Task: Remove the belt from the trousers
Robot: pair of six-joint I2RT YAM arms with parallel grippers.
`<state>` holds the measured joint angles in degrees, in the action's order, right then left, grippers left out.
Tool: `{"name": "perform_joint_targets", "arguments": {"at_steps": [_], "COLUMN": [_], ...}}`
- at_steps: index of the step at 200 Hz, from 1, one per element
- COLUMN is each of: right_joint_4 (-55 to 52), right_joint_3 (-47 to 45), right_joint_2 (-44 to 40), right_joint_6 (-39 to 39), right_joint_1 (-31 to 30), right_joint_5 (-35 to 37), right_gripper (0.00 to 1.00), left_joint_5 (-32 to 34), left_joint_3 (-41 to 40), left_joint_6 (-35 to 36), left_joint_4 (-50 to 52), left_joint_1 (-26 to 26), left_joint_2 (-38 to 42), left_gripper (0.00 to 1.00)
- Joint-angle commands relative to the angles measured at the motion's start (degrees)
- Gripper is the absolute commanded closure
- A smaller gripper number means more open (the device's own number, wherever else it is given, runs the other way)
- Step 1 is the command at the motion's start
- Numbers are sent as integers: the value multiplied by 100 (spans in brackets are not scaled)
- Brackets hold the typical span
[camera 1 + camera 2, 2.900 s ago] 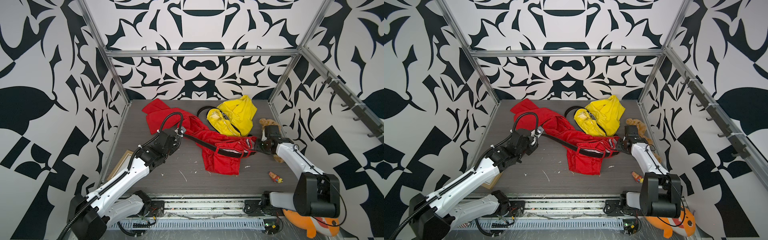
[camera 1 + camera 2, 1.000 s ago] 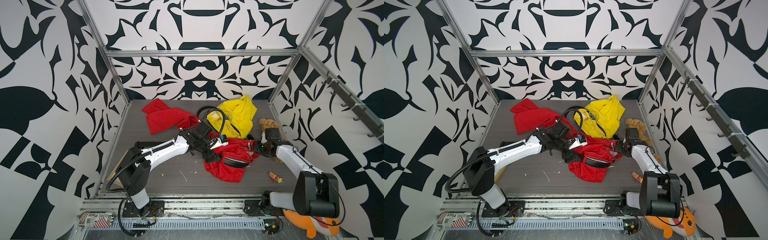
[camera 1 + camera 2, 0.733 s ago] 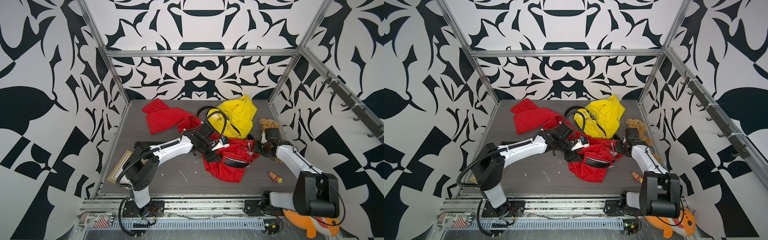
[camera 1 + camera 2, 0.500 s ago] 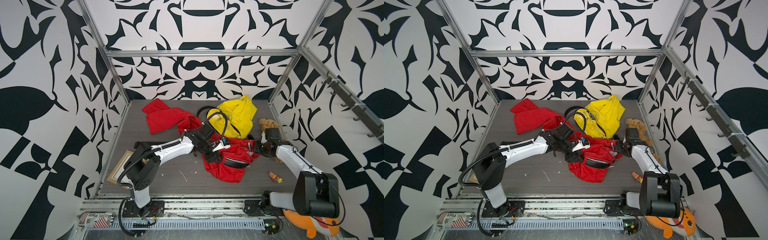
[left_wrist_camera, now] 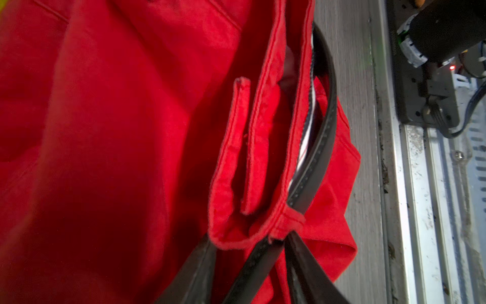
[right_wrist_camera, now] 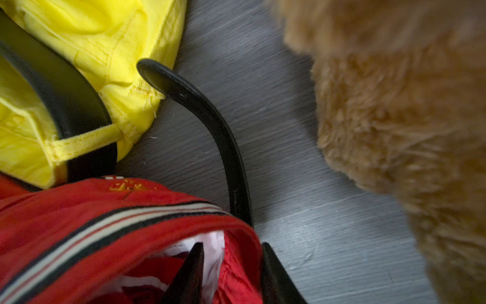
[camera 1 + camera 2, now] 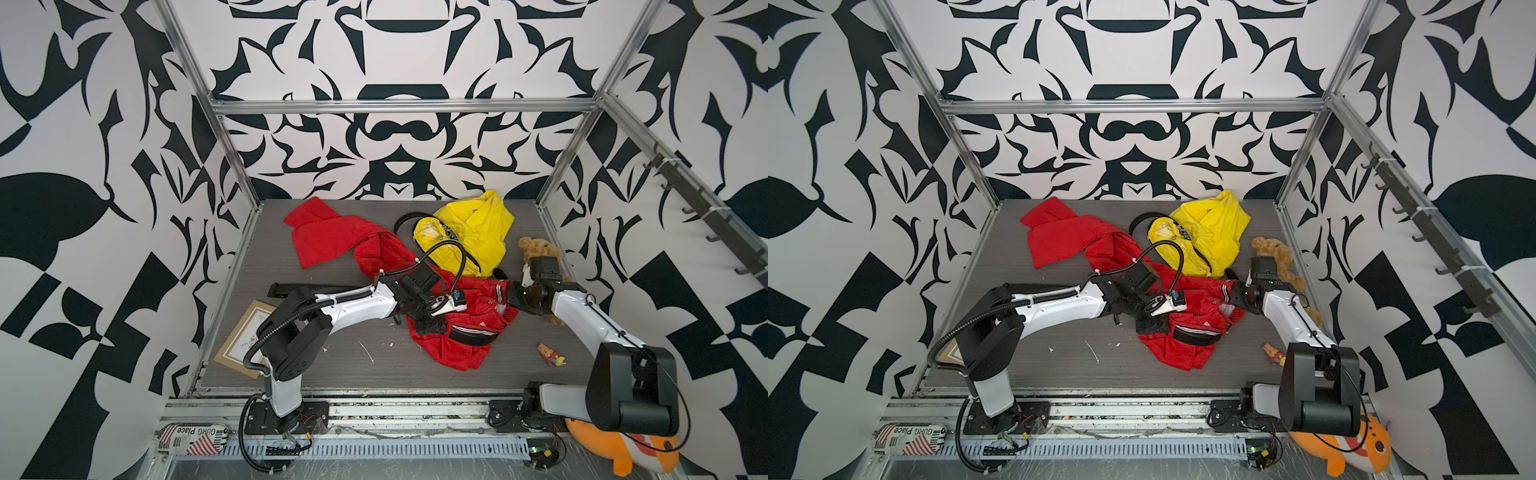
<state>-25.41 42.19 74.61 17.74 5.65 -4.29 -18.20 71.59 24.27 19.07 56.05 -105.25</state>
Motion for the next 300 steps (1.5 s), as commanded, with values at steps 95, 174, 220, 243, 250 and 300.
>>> {"name": "perform_joint_targets", "arguments": {"at_steps": [95,174,220,243,250,300], "right_joint_4": [37,-305,-459,-448,-448,-439], "right_joint_3": [61,192,340,427,443,432], "right_joint_2": [-157,-225,-170,-89,-74,9], "right_joint_6": [-34,-208,-323,-340,-344,-394], "right_joint_1": [-20,-428,-495,-495,-502,-497], "right_joint_5": [-136,89,482,569,601,714], "right_gripper": [61,58,56,56,56,56], "left_joint_5": [632,2300,3441,3632,3655,3791], "left_joint_3": [-232,-1305,-1829,-1902,-1902,-1814], "left_joint_6": [123,-66,443,561,581,813], "left_joint_4": [561,111,76,34,12,-306], "left_joint_1": [73,84,39,-271,-378,-949], "left_joint_2": [-196,2040,3101,3441,3510,3919], "left_gripper": [84,100,100,100,100,100]}}
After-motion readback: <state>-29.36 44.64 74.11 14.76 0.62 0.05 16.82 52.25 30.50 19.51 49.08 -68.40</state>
